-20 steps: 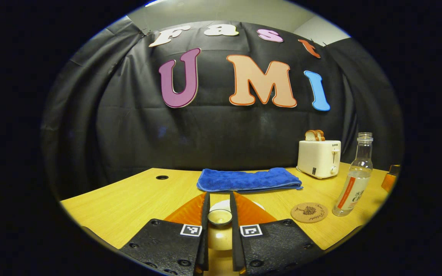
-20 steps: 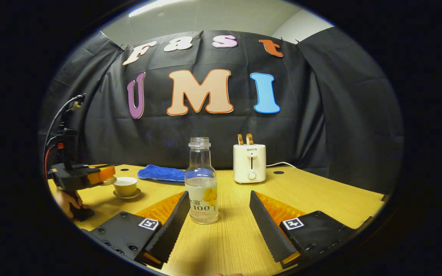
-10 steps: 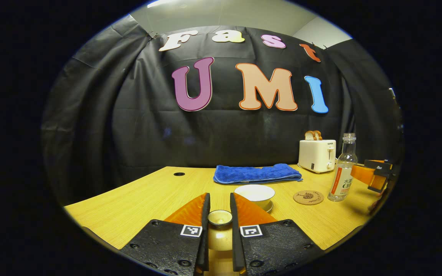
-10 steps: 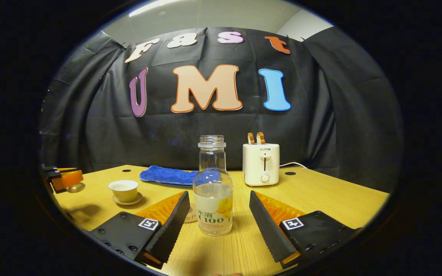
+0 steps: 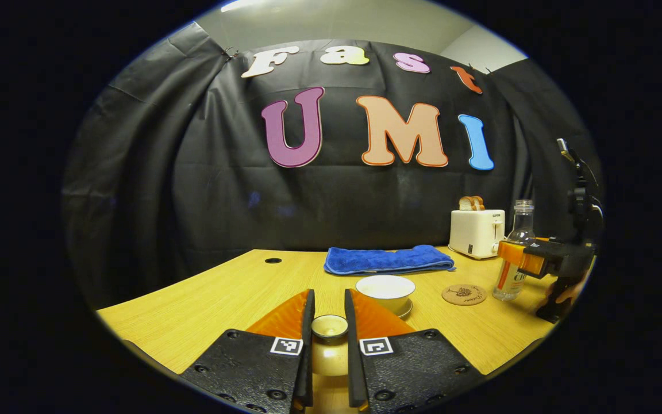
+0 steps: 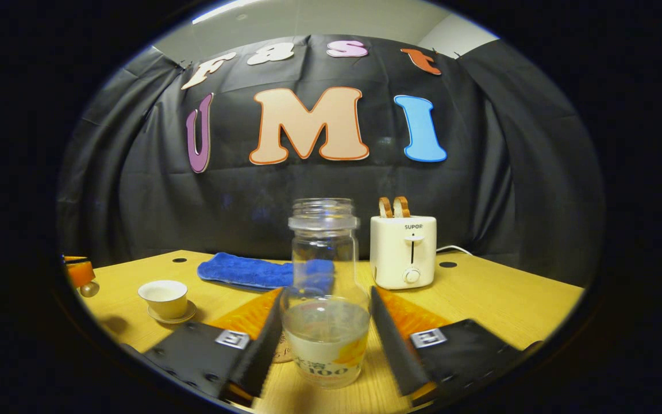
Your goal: Open the teacup lid with one hand, grasp the water bottle and pour water into the teacup with the other hand; after pouring, place the water bottle on the coaster and then close the teacup lid.
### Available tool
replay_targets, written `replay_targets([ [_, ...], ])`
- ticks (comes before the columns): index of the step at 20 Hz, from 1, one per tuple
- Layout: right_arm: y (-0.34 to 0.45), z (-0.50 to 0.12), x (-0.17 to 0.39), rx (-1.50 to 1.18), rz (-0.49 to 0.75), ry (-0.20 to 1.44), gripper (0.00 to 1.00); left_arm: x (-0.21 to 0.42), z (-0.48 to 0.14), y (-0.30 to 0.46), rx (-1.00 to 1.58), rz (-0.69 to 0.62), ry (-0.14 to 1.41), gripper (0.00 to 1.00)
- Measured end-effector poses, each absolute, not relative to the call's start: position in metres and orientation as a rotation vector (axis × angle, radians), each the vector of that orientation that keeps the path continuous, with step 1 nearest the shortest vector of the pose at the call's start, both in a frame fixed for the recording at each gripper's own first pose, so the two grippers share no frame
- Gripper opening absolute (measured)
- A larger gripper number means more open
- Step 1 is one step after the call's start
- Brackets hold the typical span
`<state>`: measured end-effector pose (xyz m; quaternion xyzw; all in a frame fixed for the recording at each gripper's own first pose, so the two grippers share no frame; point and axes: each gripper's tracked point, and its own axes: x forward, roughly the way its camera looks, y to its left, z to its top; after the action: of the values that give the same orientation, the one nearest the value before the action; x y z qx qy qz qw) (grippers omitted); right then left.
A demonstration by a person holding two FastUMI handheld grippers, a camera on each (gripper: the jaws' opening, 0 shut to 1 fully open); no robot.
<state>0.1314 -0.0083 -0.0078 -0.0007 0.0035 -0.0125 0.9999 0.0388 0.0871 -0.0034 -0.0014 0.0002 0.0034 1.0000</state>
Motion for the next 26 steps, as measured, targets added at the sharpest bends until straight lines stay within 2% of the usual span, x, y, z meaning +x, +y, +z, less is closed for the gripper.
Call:
replay_targets([
  [1, -0.007, -0.007, 0.131, -0.002, -0.024, 0.007, 0.8, 0.039, -0.004, 0.087, -0.003, 0.007, 0.0, 0.21],
  [4, -0.006, -0.008, 0.132, -0.005, -0.023, 0.011, 0.75, 0.039, -0.004, 0.087, -0.002, 0.007, 0.002, 0.22],
  [8, -0.016, -0.008, 0.127, -0.011, -0.08, 0.008, 0.75, 0.039, -0.005, 0.085, -0.003, -0.007, 0.004, 0.21],
  [11, -0.016, -0.006, 0.126, -0.062, -0.095, 0.007, 0.69, 0.039, -0.004, 0.084, -0.003, -0.017, 0.0, 0.21],
  [13, -0.011, 0.001, 0.126, -0.17, -0.085, -0.011, 0.69, 0.039, -0.005, 0.083, -0.003, -0.033, 0.0, 0.21],
  [18, 0.051, 0.019, 0.14, -0.554, 0.041, -0.011, 0.69, 0.035, -0.004, 0.102, -0.006, -0.031, 0.005, 0.22],
  [26, 0.131, -0.019, 0.166, -1.101, 0.159, 0.063, 0.69, 0.031, -0.005, 0.136, -0.005, 0.002, 0.005, 0.21],
])
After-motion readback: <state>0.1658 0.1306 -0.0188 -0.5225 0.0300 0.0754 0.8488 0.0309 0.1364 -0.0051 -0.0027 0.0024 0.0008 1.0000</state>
